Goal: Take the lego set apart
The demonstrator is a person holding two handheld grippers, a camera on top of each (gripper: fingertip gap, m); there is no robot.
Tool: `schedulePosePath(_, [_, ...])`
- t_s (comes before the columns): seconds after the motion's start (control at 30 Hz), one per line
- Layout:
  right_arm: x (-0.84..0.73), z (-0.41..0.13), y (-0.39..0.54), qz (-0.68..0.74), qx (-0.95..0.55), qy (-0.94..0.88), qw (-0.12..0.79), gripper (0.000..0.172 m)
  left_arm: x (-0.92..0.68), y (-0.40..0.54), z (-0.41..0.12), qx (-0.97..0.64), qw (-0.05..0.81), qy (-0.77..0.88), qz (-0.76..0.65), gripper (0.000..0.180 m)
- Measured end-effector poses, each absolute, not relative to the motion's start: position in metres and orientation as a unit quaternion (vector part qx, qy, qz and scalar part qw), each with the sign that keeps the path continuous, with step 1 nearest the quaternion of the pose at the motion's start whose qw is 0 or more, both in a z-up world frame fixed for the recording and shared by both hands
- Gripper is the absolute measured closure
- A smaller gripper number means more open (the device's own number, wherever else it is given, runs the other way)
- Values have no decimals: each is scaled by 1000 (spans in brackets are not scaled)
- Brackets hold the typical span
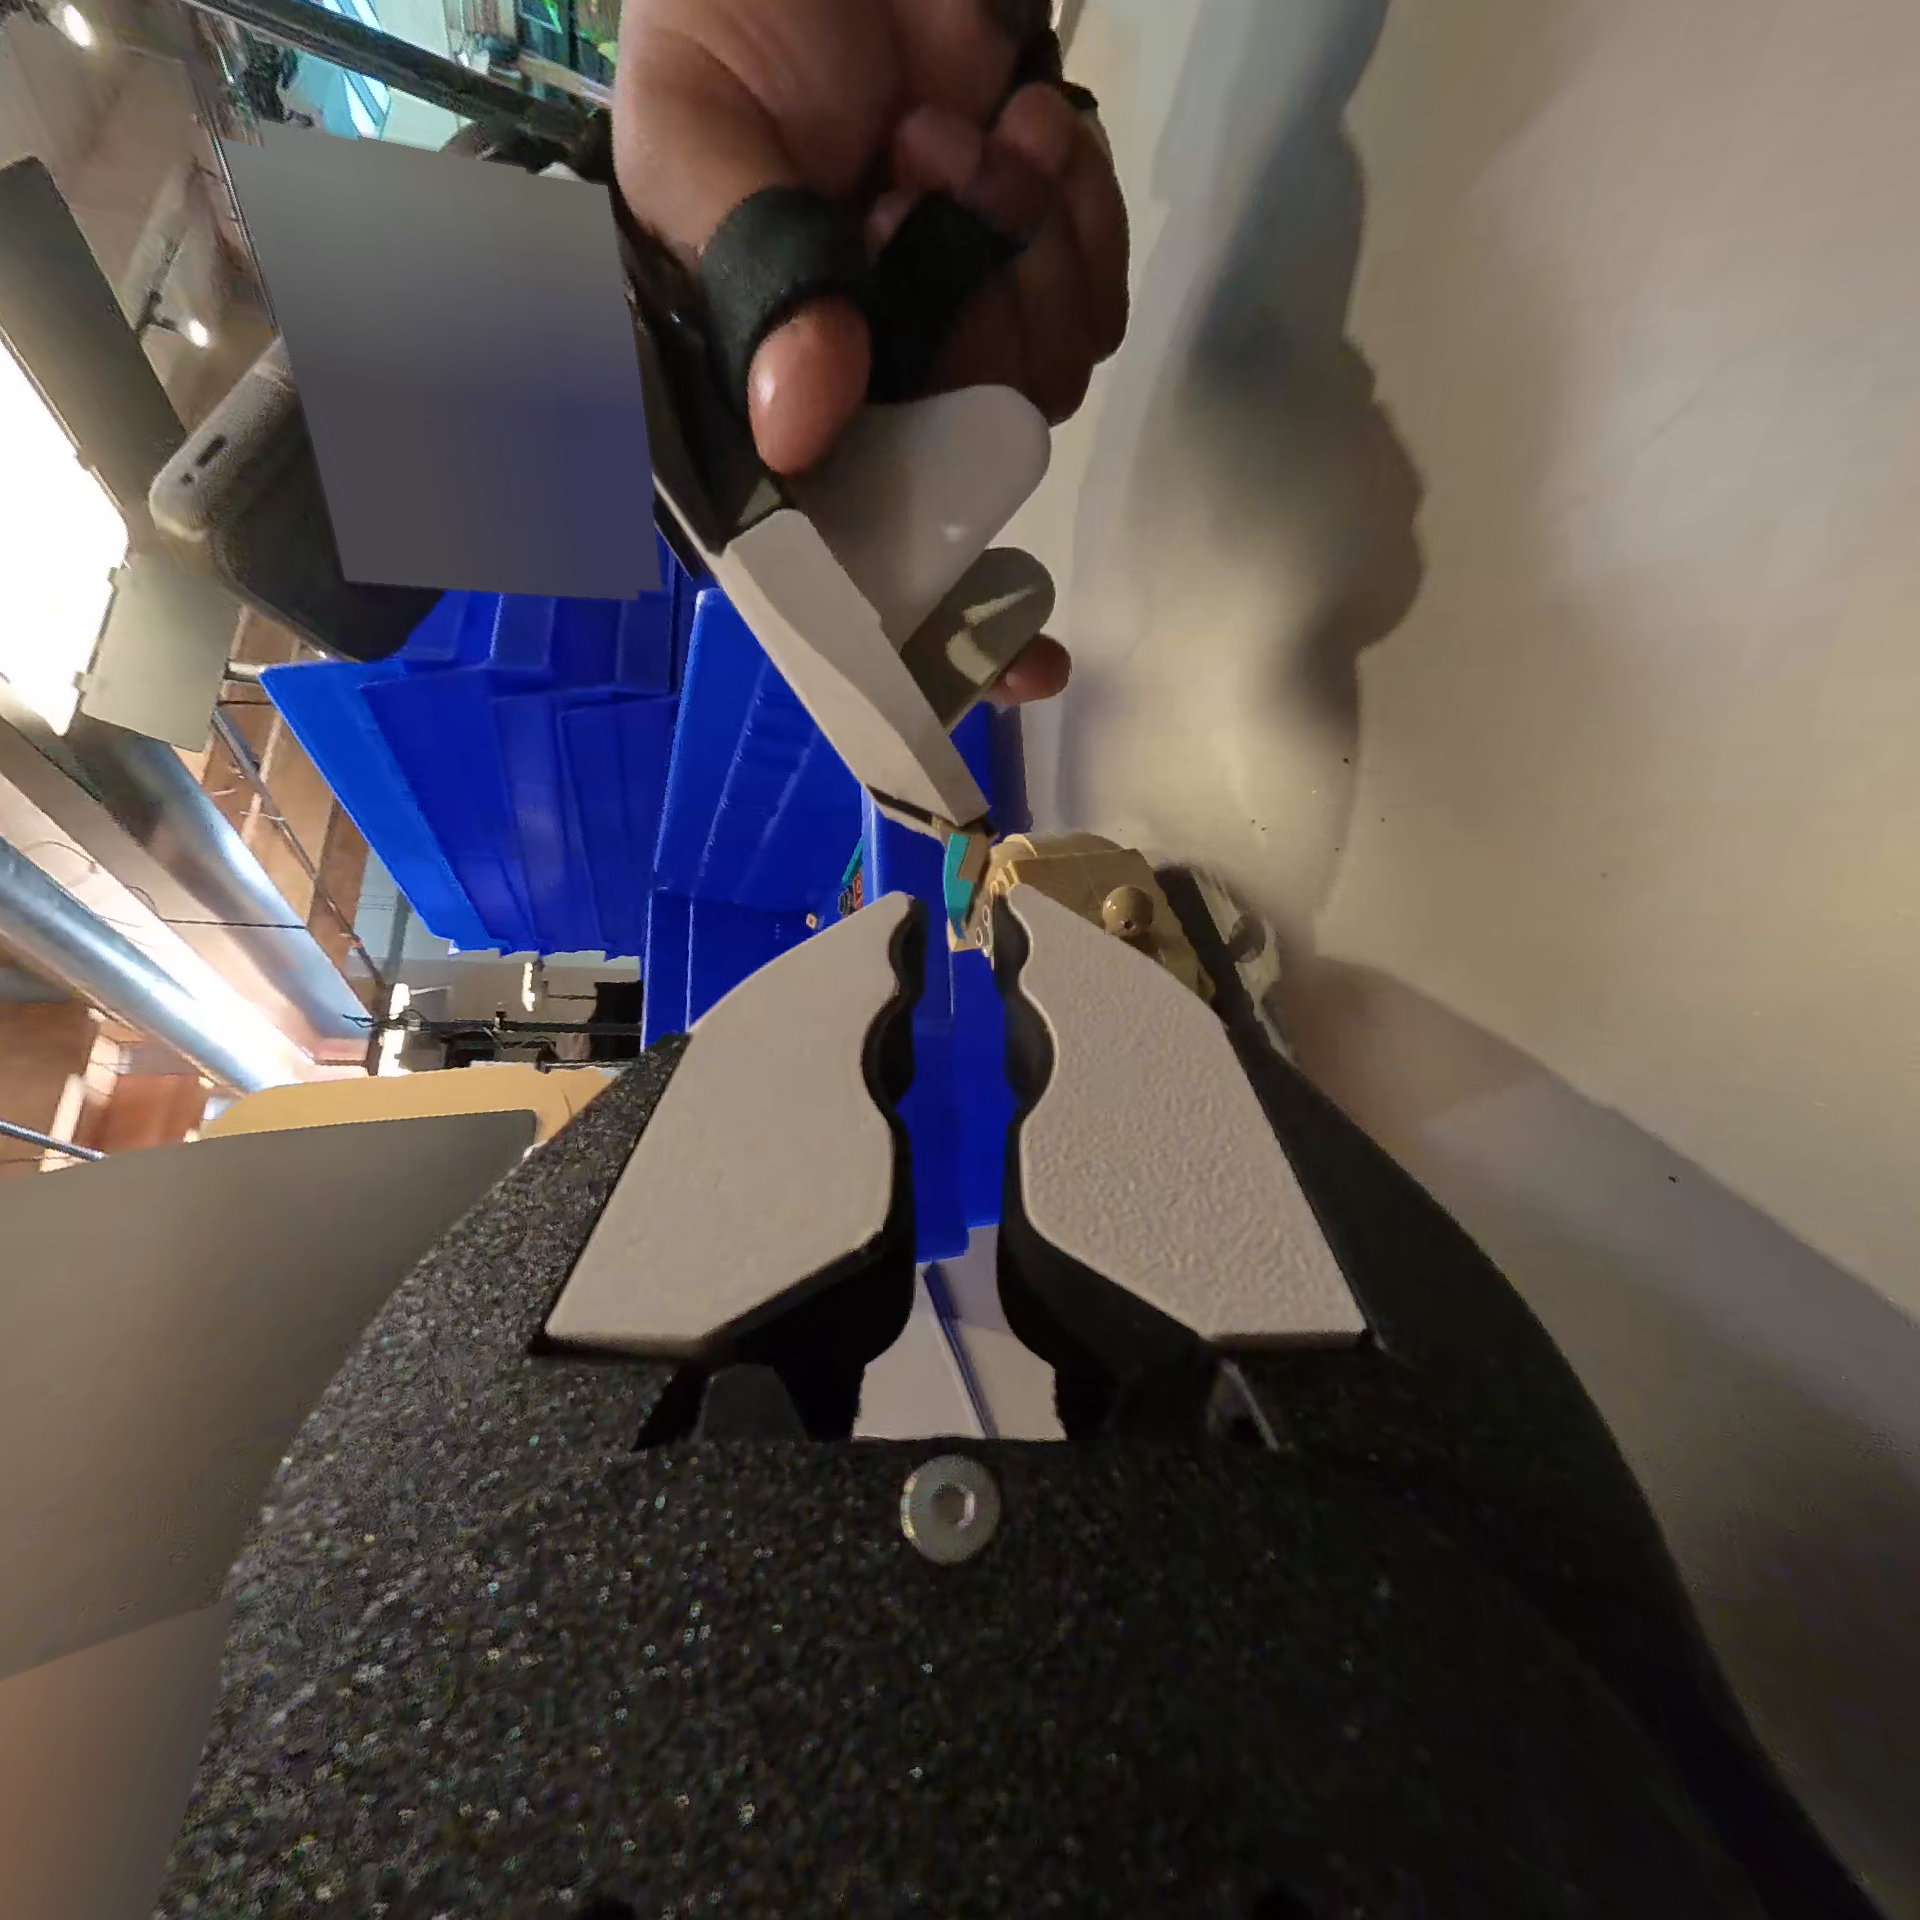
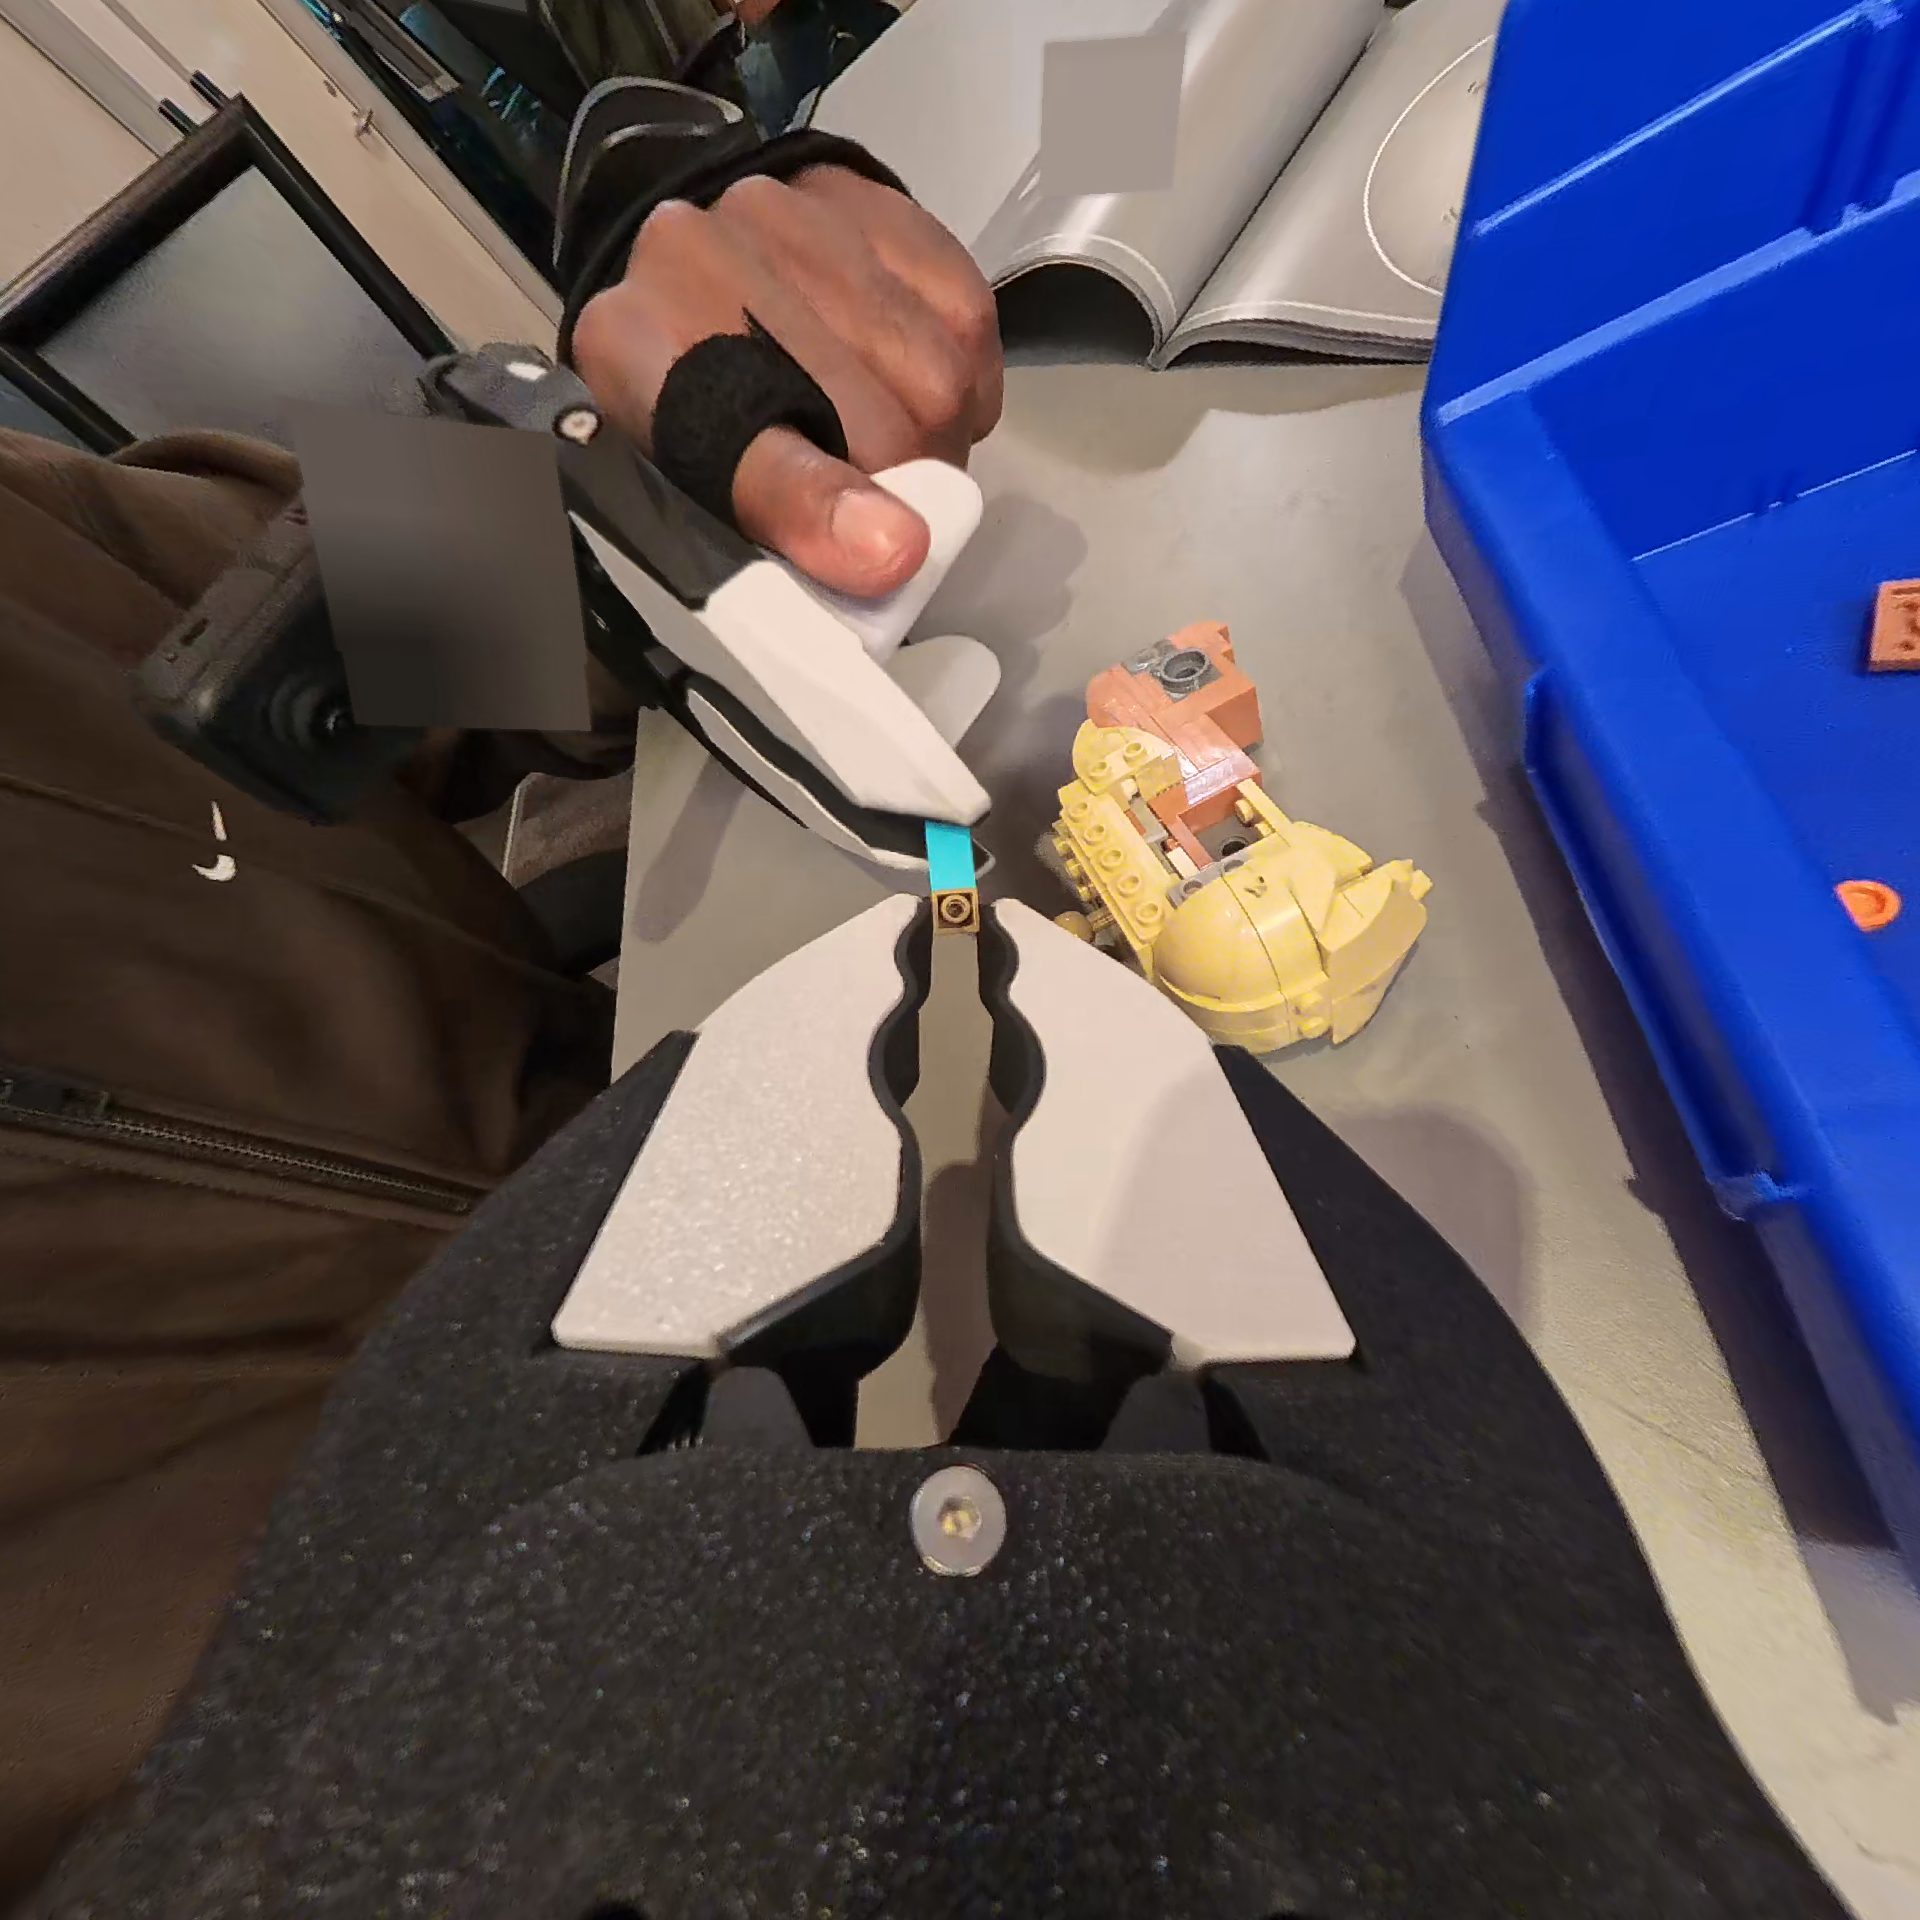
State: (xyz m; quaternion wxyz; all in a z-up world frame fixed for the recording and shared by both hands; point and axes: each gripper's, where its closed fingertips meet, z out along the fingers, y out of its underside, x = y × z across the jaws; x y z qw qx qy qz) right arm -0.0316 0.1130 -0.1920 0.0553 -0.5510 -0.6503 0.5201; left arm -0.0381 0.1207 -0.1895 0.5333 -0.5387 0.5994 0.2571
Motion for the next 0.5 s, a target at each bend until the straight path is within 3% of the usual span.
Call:
schedulePosePath(0.2, [-35, -191, 114, 511, -543, -662, 79, 164, -40, 122, -192, -541, 524, 600, 269, 175])
schedulePosePath(0.5, [-39, -184, 115, 476, -498, -704, 173, 164, -43, 122, -189, -639, 537, 534, 135, 176])
